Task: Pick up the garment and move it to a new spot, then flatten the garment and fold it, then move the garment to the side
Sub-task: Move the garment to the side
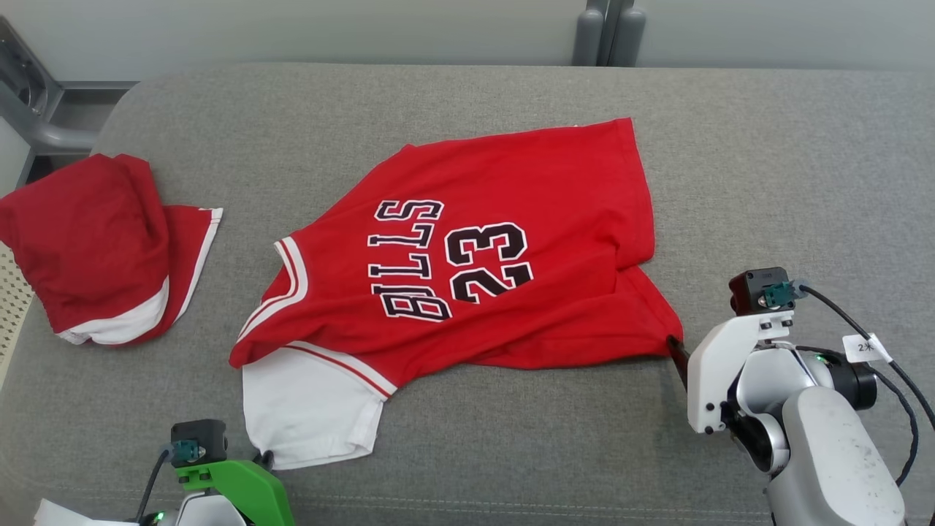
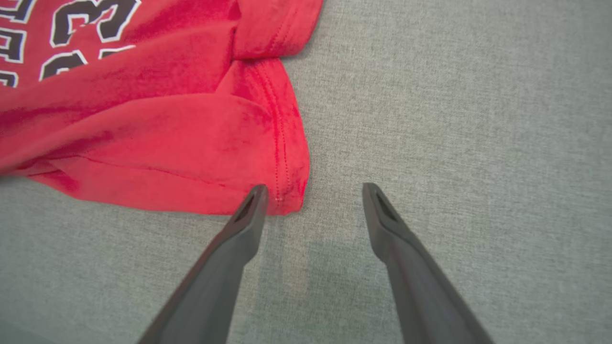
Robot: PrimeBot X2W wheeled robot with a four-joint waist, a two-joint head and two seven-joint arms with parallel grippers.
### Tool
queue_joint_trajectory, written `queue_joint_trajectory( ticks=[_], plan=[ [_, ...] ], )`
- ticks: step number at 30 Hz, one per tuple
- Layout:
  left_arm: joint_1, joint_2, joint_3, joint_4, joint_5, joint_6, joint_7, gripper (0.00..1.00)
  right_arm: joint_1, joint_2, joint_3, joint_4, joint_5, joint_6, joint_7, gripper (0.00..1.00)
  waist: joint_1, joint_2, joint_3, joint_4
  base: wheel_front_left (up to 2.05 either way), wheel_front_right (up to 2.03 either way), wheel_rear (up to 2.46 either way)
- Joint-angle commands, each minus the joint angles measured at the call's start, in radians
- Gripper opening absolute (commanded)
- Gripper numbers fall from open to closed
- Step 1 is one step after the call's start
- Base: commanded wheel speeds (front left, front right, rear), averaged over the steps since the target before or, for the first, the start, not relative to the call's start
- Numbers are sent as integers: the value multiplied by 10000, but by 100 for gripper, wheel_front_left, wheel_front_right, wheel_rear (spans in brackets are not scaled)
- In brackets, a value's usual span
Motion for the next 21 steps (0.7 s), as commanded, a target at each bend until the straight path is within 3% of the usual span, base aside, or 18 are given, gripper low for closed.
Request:
queue_joint_trajectory(
  ticks=[1,6,8,9,12,14,16,18,20,21],
  plan=[
    [-185,4,-37,460,-45,-20,1,0,-171,-37,-8,213,-15,-3,75,100,0,-1,27,37,0,0,0],
    [-556,143,-28,1292,-127,-356,-393,0,-413,-41,161,829,187,-1,45,100,0,-1,111,83,0,0,0],
    [-702,156,-34,1599,-152,-466,-536,0,-482,-40,194,1039,271,-3,31,82,0,-1,141,100,0,0,0],
    [-702,156,-34,1599,-152,-466,-536,0,-482,-40,194,1039,271,-3,31,82,0,-1,141,100,0,0,0],
    [-907,166,-37,2030,-165,-596,-738,0,-569,-40,220,1347,374,-3,-23,57,0,-1,181,124,0,0,0],
    [-1059,196,-38,2306,-171,-693,-923,0,-668,-41,230,1541,455,-3,-73,51,0,-1,211,146,0,0,0],
    [-1223,258,-37,2645,-212,-816,-1107,0,-713,-41,237,1760,549,-3,-114,36,0,-1,231,169,0,0,0],
    [-1392,322,-49,3024,-234,-928,-1292,0,-786,-41,233,1951,579,-3,-191,31,0,-1,248,186,0,0,0],
    [-1568,384,-78,3407,-259,-1019,-1488,0,-884,-41,229,2108,616,-3,-305,33,0,-1,266,202,0,0,0],
    [-1649,408,-99,3595,-275,-1059,-1591,0,-916,-41,233,2185,625,-3,-380,27,0,-1,272,208,0,0,0]
  ],
)
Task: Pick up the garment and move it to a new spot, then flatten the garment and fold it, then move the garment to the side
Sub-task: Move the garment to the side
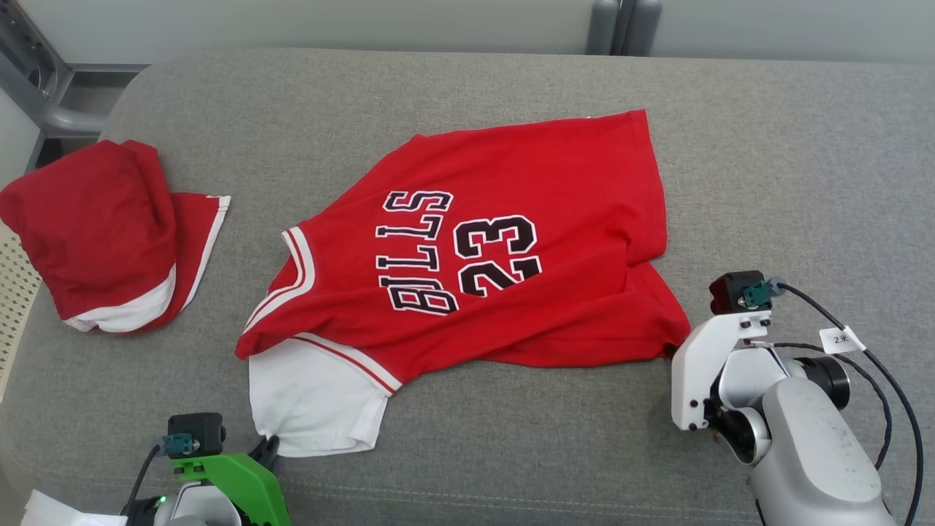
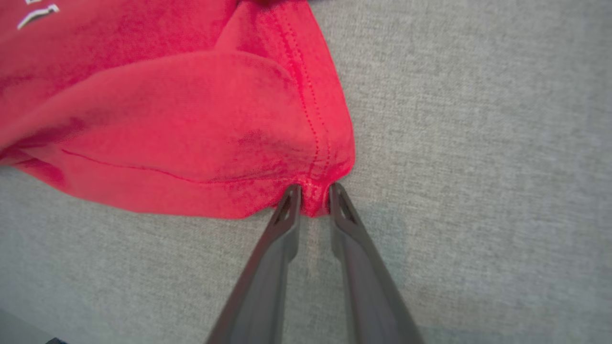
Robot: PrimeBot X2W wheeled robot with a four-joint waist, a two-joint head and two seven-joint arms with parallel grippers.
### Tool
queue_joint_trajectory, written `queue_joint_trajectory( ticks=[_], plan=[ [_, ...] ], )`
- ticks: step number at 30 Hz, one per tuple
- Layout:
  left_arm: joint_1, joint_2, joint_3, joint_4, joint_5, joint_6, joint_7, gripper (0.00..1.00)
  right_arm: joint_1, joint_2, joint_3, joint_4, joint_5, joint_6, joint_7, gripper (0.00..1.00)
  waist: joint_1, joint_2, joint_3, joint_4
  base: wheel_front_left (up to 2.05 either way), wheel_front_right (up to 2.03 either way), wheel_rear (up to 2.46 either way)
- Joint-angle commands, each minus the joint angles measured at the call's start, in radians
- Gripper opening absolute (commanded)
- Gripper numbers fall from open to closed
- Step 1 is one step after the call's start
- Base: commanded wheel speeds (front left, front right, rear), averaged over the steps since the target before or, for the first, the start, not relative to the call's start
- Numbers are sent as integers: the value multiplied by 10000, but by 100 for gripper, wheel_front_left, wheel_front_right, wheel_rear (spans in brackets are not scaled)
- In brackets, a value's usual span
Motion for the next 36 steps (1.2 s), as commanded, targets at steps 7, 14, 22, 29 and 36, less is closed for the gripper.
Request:
queue_joint_trajectory(
  ticks=[7,14,22,29,36],
  plan=[
    [-797,595,320,1554,-289,262,-888,0,-363,-46,35,296,298,-3,-820,0,0,-1,-14,26,0,0,0],
    [-1330,-303,789,429,-2073,-40,-2088,0,-737,-56,-393,-100,1053,-3,-2112,0,0,-1,-110,23,0,0,0],
    [-891,-608,1196,-3897,-4170,23,-2000,0,-1064,-45,-500,-1074,1919,-1,-2966,0,0,-1,-539,-77,0,0,0],
    [-341,-916,1453,-7883,-5081,1001,-1102,0,-1357,-42,-527,-2312,2098,-1,-2912,0,0,-1,-660,-246,0,0,0],
    [-1242,-1096,1353,-9557,-5203,1881,-576,0,-1976,-45,-461,-3219,1529,-1,-1967,0,0,-1,-619,-444,0,0,0]
  ],
)
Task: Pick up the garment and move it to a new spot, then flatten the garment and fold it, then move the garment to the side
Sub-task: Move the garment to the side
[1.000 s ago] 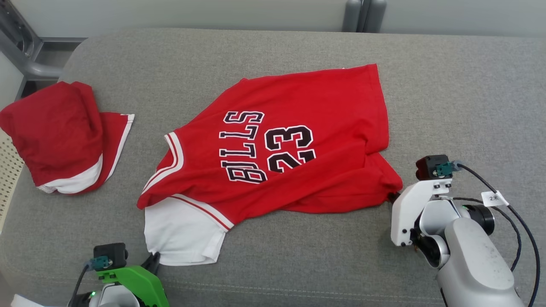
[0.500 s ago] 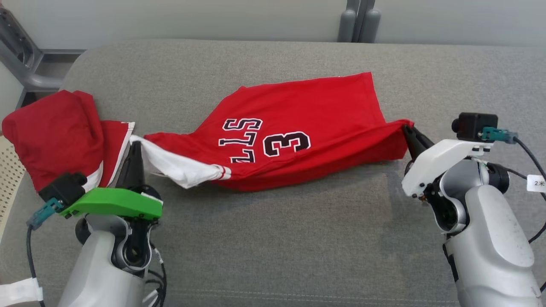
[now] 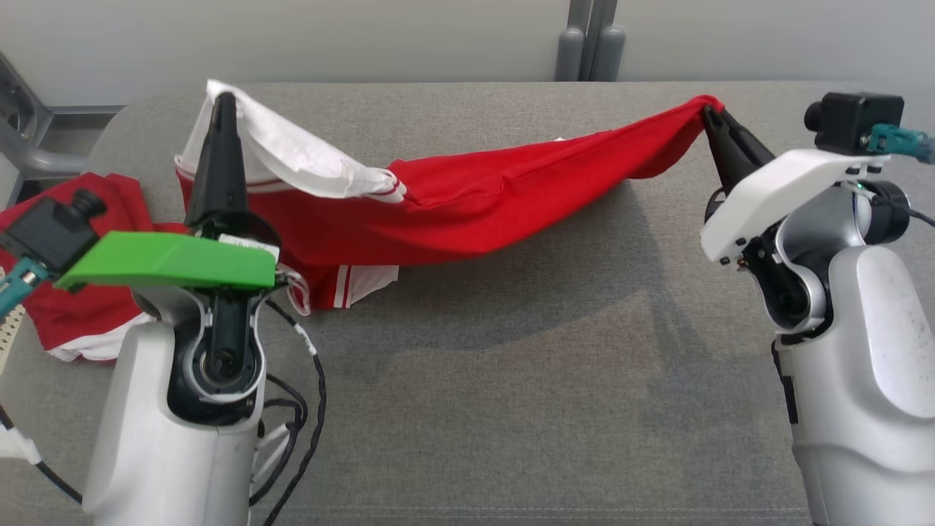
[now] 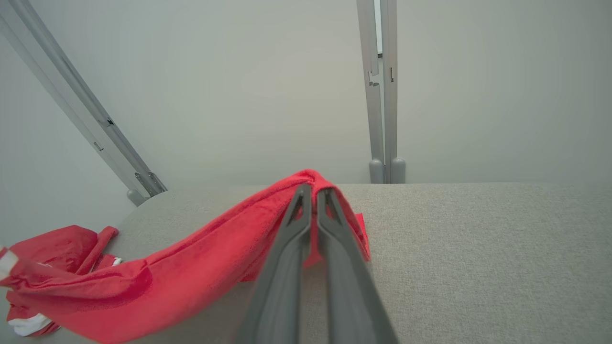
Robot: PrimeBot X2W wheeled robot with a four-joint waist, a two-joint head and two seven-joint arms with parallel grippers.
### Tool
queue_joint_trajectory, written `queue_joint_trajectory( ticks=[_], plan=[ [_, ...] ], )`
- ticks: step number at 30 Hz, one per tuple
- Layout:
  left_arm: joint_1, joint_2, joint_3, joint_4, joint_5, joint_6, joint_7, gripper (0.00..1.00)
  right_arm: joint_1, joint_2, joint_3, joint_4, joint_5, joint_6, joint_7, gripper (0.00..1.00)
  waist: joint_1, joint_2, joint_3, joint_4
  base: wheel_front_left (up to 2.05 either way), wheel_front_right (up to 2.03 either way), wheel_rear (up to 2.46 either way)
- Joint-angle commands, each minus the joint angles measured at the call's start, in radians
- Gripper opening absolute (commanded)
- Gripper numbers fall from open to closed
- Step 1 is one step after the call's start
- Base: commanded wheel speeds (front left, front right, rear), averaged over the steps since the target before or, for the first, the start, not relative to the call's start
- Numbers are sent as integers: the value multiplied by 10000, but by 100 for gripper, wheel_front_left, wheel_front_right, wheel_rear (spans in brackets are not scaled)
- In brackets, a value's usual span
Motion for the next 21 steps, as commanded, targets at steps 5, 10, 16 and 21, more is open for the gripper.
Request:
queue_joint_trajectory(
  ticks=[5,10,16,21],
  plan=[
    [-1155,-98,133,16,-125,261,6,0,-910,-45,155,-418,-305,1,420,0,-1,0,195,-345,0,0,0],
    [-2556,-134,454,358,-329,397,-51,0,-2299,-42,264,-391,-144,1,565,0,-1,0,661,-737,0,0,0],
    [-4662,-10,707,1215,-131,549,-176,0,-4114,-41,284,712,235,1,515,0,-1,0,1726,-1039,0,0,0],
    [-6364,-33,722,2154,21,473,-390,0,-5574,-44,209,1957,566,1,241,0,-1,0,2979,-1126,0,0,0]
  ],
)
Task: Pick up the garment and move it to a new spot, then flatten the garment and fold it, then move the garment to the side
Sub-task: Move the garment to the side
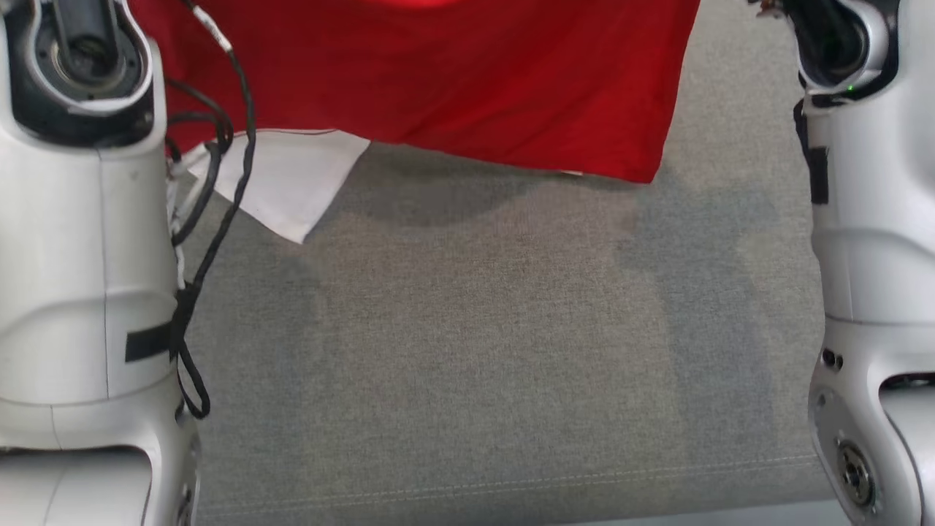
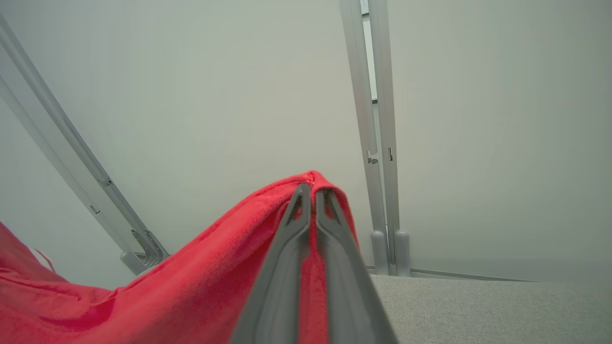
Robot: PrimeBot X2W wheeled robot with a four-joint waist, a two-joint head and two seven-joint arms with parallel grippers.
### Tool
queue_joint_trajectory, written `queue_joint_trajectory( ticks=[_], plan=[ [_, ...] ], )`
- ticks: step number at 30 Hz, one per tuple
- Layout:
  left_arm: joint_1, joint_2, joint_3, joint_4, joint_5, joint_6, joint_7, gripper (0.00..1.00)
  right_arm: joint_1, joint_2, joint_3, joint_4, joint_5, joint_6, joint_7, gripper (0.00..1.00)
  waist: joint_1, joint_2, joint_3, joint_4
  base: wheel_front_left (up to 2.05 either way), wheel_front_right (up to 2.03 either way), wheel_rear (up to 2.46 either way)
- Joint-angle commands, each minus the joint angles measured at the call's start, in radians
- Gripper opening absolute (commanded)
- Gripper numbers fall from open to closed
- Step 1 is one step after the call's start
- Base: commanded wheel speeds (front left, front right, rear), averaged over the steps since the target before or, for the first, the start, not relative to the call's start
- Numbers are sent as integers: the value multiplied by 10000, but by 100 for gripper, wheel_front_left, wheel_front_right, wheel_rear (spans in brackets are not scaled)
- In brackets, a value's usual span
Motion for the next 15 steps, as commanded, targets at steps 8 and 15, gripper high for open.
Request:
queue_joint_trajectory(
  ticks=[8,15],
  plan=[
    [-2537,-136,57,1908,-11,-273,-576,0,-2718,-52,60,2372,574,1,-1673,0,0,0,2749,-374,0,0,0],
    [-4361,-190,-171,3279,461,-831,-1322,0,-5047,-32,-273,4785,924,1,-4245,0,0,0,3357,-648,0,0,0]
  ],
)
